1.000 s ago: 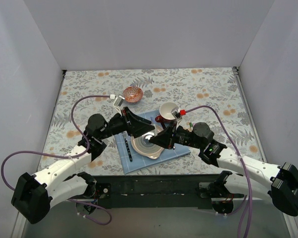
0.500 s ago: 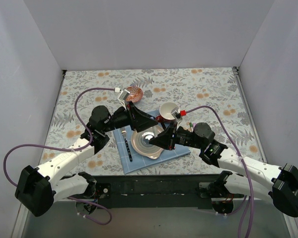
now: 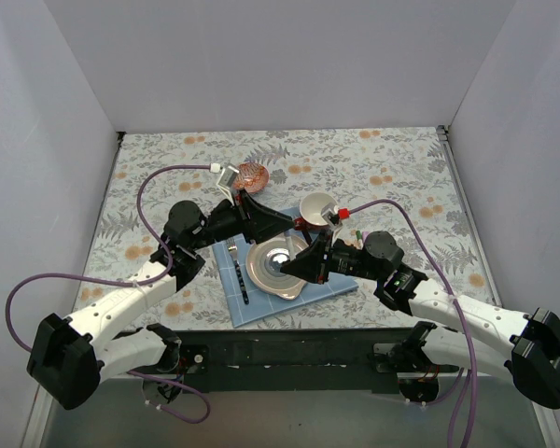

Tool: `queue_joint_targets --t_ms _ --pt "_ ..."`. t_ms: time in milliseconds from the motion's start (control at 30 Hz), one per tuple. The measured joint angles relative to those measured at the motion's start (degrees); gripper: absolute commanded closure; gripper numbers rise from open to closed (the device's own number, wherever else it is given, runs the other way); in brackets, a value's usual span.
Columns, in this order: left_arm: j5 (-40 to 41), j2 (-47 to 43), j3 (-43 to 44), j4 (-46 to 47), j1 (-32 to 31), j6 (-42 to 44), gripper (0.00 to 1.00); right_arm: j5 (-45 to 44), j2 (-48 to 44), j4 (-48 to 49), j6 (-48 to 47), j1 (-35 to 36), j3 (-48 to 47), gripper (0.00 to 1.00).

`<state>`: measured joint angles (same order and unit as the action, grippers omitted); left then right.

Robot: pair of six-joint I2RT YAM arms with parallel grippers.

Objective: Insert the pens into the pen caps

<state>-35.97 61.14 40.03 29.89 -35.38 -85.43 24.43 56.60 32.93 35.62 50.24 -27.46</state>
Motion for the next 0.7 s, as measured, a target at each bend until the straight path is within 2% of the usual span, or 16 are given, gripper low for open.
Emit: queue_joint_targets --t_ms 300,533,700 --pt "0.02 -0.11 -1.49 1.81 0.07 -1.11 0.99 0.92 -0.2 0.11 0.2 0.11 0.0 0.99" --pt "0.13 -0.92 -4.35 5.51 0.37 -4.79 1.0 0.9 -0.24 -0.52 -0.07 0.59 -0.09 0.99" --pt "1.33 -1.36 -7.5 10.38 0.83 -9.46 1.0 1.07 -0.26 -6.36 -2.19 0.9 -2.97 0.99"
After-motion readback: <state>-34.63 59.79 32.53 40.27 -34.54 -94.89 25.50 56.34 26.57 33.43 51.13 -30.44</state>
